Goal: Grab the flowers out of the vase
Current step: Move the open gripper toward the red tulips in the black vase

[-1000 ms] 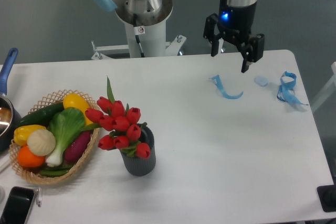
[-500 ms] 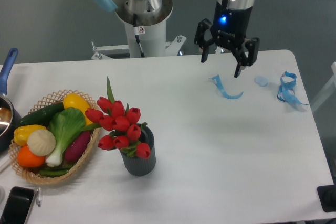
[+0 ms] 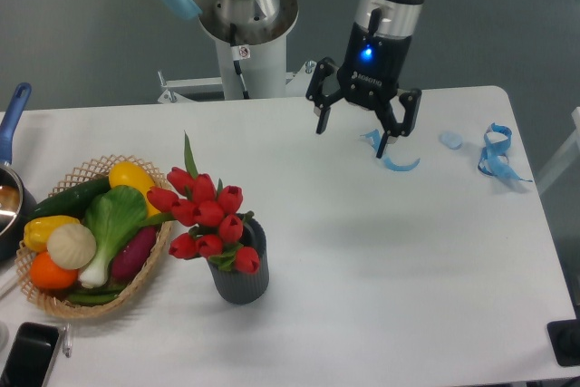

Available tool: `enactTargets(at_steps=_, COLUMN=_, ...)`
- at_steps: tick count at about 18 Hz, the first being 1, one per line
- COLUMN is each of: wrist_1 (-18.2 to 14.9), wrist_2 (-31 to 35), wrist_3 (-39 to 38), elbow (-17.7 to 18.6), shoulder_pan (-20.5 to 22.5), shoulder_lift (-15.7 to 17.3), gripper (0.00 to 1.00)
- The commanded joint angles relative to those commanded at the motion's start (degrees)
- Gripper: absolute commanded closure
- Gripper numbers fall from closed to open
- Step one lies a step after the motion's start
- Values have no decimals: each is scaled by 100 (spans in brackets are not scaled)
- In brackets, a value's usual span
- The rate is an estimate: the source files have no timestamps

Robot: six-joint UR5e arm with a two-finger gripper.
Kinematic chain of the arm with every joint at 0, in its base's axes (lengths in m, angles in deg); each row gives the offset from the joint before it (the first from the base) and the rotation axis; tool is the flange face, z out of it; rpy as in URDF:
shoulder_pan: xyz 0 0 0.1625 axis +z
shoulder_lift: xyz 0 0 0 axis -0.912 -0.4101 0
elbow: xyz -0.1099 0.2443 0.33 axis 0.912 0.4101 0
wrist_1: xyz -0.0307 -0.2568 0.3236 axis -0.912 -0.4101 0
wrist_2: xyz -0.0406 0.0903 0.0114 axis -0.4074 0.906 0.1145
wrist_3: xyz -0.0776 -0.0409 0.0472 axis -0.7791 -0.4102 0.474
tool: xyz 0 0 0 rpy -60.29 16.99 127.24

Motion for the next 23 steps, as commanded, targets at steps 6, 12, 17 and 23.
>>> enactTargets(at_steps=6, wrist_1=502, wrist_2=-140, wrist_3=-212, elbow=27, shoulder_pan=-316, shoulder_lift=-395, gripper=0)
enactTargets(at_steps=12, wrist_1=590, wrist_2=-176, wrist_3=-212, elbow=158, shoulder_pan=-651, shoulder_lift=-528, gripper=0)
enactTargets(at_steps=17, wrist_1=810, wrist_2=-912, wrist_3=-221, elbow=176, shoulder_pan=-748, shoulder_lift=-642, gripper=0)
enactTargets(at_steps=23, wrist_1=854, wrist_2=-1125, wrist_3=-45, elbow=386, shoulder_pan=-818, shoulder_lift=-677, gripper=0)
